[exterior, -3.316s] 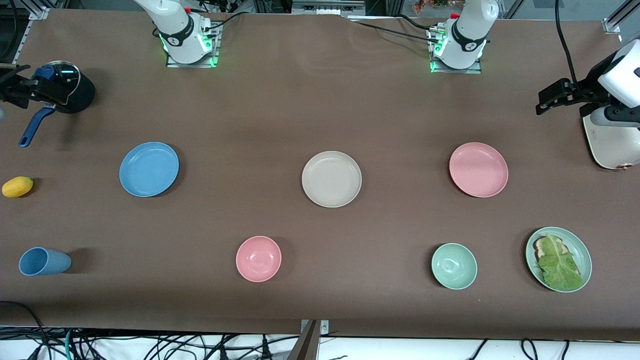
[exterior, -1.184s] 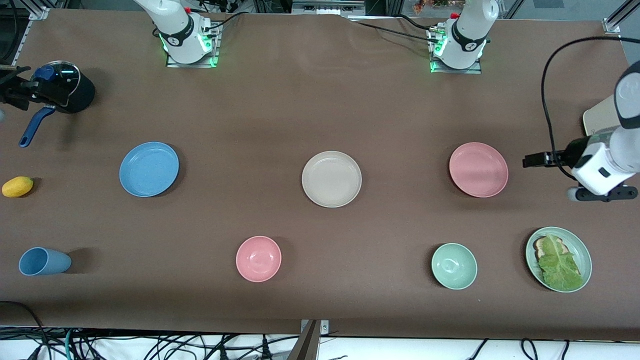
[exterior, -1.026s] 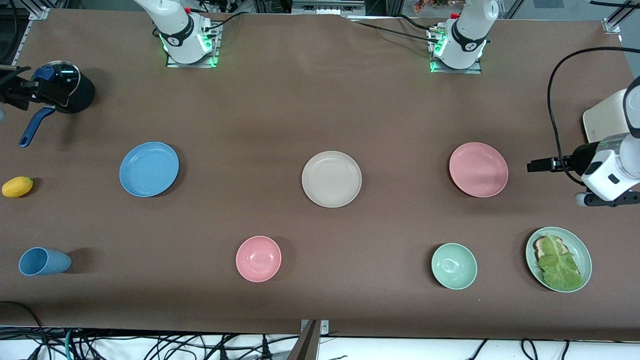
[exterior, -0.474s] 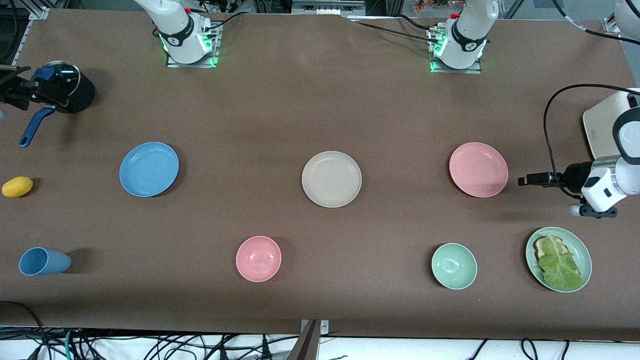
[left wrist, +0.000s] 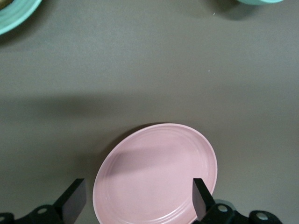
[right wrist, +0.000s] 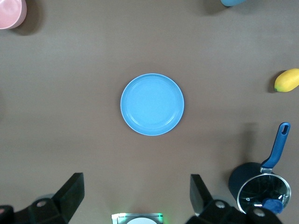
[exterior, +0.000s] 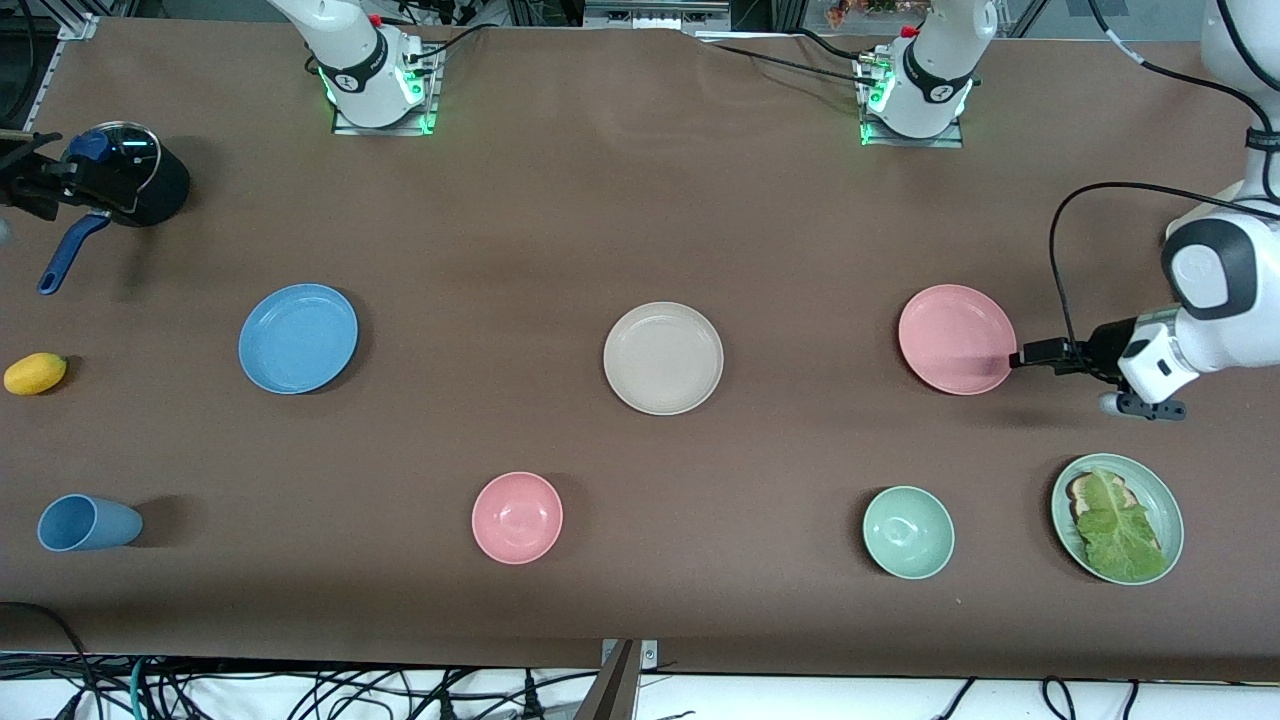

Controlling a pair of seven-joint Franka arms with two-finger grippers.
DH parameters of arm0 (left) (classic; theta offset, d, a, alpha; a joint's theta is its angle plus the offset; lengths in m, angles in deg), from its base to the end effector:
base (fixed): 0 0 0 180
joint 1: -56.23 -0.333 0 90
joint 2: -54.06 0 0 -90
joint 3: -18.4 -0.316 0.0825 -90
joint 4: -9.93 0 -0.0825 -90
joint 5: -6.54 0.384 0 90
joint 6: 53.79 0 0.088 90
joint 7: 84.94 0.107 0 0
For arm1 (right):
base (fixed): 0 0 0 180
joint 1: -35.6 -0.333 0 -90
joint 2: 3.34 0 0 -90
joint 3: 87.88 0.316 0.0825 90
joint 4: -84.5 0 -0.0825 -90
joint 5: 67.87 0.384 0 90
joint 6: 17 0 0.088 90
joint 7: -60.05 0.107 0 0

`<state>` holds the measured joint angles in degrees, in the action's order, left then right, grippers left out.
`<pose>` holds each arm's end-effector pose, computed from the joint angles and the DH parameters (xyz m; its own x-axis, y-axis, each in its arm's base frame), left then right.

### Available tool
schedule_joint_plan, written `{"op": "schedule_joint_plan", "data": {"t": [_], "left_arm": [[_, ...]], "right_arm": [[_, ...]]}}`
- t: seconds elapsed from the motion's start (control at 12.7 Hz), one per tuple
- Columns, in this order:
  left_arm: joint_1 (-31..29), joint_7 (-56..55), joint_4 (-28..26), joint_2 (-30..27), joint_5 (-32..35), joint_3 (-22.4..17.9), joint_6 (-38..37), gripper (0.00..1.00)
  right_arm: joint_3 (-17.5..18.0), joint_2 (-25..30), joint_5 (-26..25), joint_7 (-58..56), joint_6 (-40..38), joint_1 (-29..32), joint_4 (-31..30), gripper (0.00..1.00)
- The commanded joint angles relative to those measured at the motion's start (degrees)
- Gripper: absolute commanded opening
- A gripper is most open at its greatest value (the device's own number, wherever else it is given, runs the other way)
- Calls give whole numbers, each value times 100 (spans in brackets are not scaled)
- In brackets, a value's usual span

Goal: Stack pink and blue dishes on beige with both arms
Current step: 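Lower the left gripper to the pink plate's rim, then close the left gripper on the pink plate's rim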

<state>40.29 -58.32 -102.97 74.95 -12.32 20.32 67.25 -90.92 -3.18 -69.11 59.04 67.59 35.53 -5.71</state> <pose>0.5740 0.1285 0.2709 0.9936 -0.0345 -0.1071 0.0025 -0.9449 0.3274 0.5422 -0.0307 0.6165 0.9948 -0.0360 -0.0955 -0.0343 -0.9992 0.0198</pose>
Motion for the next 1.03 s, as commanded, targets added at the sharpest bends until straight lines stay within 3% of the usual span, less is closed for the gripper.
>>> {"op": "schedule_joint_plan", "data": {"t": [0.0,0.24,0.95], "left_arm": [[-14,247,-803,-647,-258,10,332,100],[30,572,-1602,-1095,-565,10,1051,100],[-454,1864,-1428,-315,-1058,-8,1255,100]], "right_arm": [[5,-16,62,58,-83,16,91,100],[5,-16,63,58,-83,16,91,100],[5,-16,63,58,-83,16,91,100]]}}
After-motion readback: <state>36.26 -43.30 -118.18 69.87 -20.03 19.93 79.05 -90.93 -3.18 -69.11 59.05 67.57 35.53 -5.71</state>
